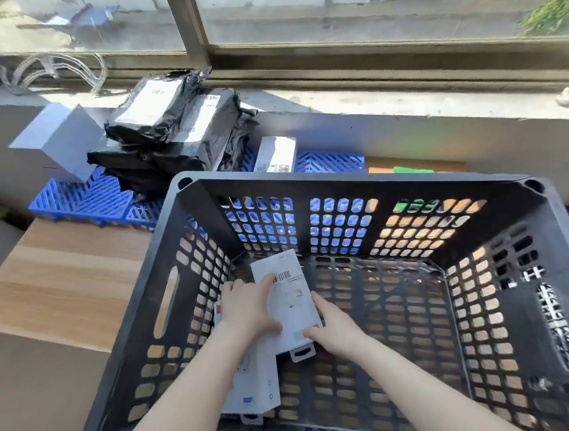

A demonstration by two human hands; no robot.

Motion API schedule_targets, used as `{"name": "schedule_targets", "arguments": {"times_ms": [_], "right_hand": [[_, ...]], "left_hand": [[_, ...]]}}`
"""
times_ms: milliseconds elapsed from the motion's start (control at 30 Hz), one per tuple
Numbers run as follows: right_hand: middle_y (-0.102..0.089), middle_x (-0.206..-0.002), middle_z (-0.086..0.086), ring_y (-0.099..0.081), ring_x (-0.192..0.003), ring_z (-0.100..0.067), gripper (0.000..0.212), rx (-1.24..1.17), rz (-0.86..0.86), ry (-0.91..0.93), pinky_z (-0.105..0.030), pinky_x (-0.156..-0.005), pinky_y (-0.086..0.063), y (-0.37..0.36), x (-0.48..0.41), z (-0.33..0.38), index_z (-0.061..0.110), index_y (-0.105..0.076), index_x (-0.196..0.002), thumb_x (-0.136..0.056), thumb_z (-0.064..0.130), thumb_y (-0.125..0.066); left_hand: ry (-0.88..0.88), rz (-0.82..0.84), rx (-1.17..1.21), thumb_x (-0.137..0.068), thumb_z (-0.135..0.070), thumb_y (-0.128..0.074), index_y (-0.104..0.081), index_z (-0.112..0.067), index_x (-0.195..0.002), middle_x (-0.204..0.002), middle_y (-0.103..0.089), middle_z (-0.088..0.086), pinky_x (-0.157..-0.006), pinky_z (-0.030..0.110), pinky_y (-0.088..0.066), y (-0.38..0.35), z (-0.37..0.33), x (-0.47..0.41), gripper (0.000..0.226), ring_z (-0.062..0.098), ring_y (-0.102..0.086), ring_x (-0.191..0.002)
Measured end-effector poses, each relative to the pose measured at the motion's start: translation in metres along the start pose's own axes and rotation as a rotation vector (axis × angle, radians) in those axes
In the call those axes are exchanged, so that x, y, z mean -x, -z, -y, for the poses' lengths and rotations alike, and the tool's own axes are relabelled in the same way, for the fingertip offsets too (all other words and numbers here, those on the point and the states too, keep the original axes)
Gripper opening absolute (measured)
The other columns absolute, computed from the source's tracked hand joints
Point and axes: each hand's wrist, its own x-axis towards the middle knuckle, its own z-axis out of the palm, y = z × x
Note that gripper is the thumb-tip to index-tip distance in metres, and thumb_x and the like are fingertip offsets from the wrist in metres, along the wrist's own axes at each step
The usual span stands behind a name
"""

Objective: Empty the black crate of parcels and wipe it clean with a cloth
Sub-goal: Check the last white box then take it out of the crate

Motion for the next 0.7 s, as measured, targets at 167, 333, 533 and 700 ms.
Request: {"name": "schedule_targets", "arguments": {"times_ms": [167,333,533,700], "right_hand": [[-0.049,-0.137,0.002,-0.050,-0.116,-0.016,0.071,-0.158,-0.067,-0.068,-0.024,-0.083,-0.041,-0.004,0.002,-0.005,0.030,-0.036,-0.144,-0.080,0.012,-0.061],[-0.056,-0.119,0.002,-0.060,-0.104,-0.021,0.062,-0.187,-0.077,-0.091,-0.030,-0.072,-0.052,0.003,0.010,-0.004,0.030,-0.043,-0.137,-0.080,0.008,-0.056],[-0.055,-0.110,0.007,-0.057,-0.091,-0.014,0.051,-0.157,-0.052,-0.111,-0.018,-0.054,-0.041,0.018,0.023,-0.004,0.026,-0.044,-0.136,-0.088,0.010,-0.052],[-0.058,-0.113,0.005,-0.059,-0.087,-0.016,0.050,-0.088,-0.049,-0.113,-0.024,-0.054,-0.052,0.032,0.036,0.000,0.029,-0.045,-0.136,-0.088,0.013,-0.052]], "left_hand": [[-0.034,-0.039,0.058,-0.067,-0.056,-0.069,-0.023,-0.039,-0.148,-0.120,-0.061,-0.003,-0.105,0.037,-0.031,-0.005,0.000,0.009,0.095,0.023,-0.055,-0.115],[-0.100,-0.020,0.013,-0.068,-0.056,-0.070,-0.021,-0.040,-0.150,-0.125,-0.058,-0.003,-0.116,0.042,-0.018,-0.002,-0.009,0.018,0.097,0.024,-0.043,-0.126],[-0.158,0.015,0.047,-0.066,-0.054,-0.074,-0.023,-0.038,-0.150,-0.121,-0.059,-0.002,-0.118,0.047,-0.012,0.004,-0.014,0.022,0.100,0.023,-0.030,-0.135],[-0.163,0.024,0.179,-0.063,-0.051,-0.079,-0.024,-0.041,-0.150,-0.130,-0.055,0.000,-0.117,0.043,-0.019,0.016,-0.016,0.025,0.103,0.022,-0.030,-0.135]]}}
